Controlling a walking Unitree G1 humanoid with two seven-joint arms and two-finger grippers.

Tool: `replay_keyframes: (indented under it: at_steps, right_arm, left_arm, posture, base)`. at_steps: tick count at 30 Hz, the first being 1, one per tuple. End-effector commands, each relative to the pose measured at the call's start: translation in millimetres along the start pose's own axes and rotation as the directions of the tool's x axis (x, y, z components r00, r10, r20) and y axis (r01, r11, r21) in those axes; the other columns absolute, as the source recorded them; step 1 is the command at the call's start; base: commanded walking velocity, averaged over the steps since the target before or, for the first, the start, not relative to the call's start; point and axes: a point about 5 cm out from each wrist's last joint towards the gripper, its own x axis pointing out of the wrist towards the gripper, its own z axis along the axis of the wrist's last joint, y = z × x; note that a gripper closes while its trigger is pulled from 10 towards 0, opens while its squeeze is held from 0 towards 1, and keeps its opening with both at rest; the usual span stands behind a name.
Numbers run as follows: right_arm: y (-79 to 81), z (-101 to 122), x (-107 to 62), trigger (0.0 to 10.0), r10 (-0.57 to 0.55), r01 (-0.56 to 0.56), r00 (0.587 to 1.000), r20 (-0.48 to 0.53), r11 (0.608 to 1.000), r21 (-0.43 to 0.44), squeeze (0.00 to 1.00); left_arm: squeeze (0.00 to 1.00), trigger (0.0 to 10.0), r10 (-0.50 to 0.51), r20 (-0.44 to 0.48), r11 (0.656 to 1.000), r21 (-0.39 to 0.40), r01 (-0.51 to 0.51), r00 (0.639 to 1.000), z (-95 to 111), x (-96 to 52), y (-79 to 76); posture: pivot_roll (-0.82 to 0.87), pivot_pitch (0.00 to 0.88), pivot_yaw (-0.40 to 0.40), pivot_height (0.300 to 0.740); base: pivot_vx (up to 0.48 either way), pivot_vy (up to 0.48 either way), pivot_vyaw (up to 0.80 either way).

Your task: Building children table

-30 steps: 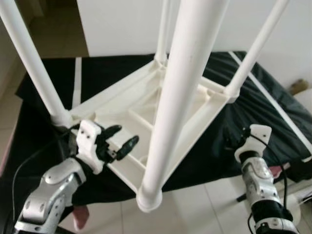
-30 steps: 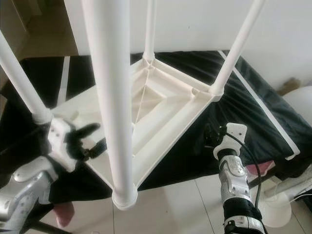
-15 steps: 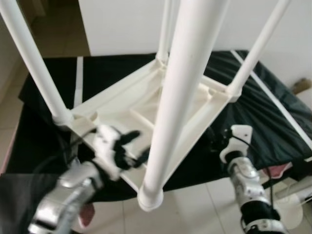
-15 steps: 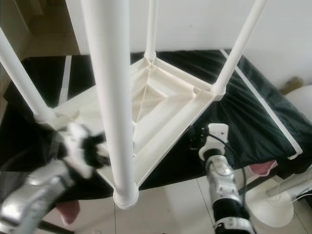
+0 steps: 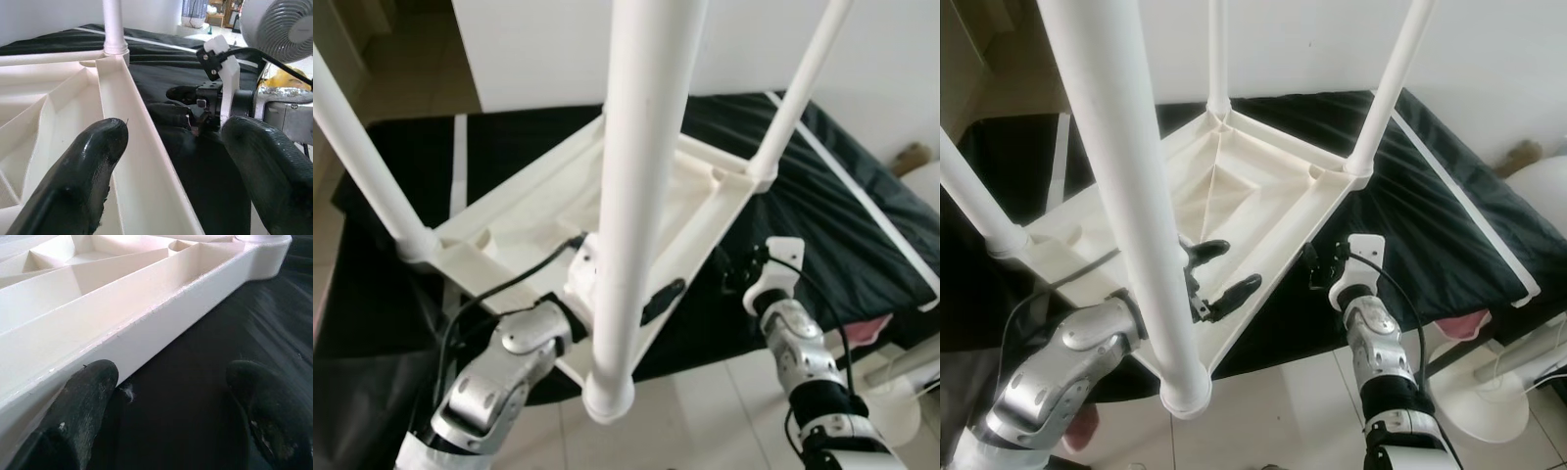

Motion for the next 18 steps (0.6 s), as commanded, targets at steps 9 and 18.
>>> replay_keyframes:
  at_steps: [9, 18]
  right_arm:
    - [19.0, 12, 23.8, 10.0, 0.173, -0.176, 0.984, -0.040, 0.981, -0.079, 0.00]
    - [43.3, 22, 39.7, 10.0, 0.266, -0.272, 0.962, -0.062, 0.954, -0.129, 0.00]
  left_arm:
    - [0.00, 10.0, 0.106, 0.005, 0.994, -0.004, -0.106, 0.994, 5, 29.7, -6.7]
    - [0.00, 10.0, 0.085, 0.013, 0.996, -0.032, -0.085, 0.996, 6, 44.9, -14.9]
  posture:
    - [0.12, 0.100, -0.061, 0.740]
    - [0.07, 0.102, -0.049, 0.740]
  base:
    - [0.000, 0.000, 0.00]
    - [0.000, 0.000, 0.00]
